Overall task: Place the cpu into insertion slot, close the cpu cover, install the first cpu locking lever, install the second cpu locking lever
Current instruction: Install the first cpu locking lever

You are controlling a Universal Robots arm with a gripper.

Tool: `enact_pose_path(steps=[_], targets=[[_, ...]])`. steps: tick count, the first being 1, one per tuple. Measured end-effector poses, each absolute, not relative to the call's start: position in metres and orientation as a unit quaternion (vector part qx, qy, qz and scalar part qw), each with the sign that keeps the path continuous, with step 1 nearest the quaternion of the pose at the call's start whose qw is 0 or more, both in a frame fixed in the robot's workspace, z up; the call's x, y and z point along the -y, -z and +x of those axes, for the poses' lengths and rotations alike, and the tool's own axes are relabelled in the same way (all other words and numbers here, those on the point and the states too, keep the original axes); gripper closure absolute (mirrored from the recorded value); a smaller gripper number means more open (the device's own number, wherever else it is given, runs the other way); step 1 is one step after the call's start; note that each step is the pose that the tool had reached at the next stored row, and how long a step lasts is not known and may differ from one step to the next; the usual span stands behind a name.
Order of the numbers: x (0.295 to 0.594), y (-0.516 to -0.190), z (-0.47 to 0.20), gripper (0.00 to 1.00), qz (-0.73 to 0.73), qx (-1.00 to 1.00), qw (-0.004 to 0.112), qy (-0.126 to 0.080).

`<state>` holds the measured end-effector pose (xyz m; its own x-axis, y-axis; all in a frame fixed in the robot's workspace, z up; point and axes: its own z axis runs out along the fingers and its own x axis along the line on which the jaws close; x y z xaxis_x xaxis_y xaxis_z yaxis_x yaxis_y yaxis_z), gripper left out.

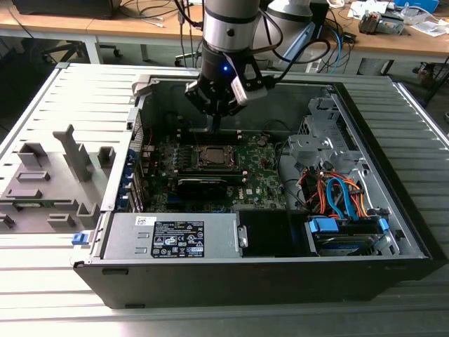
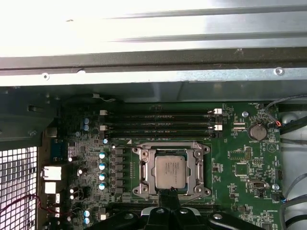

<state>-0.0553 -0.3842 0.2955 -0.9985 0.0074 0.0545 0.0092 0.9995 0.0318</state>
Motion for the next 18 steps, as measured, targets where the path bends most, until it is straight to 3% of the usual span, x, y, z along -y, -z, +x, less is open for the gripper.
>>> enact_pose_path(steps=[18], targets=[[0.3842,-0.3038,-0.0553,0.89,-0.004,0.999,0.027,0.016]])
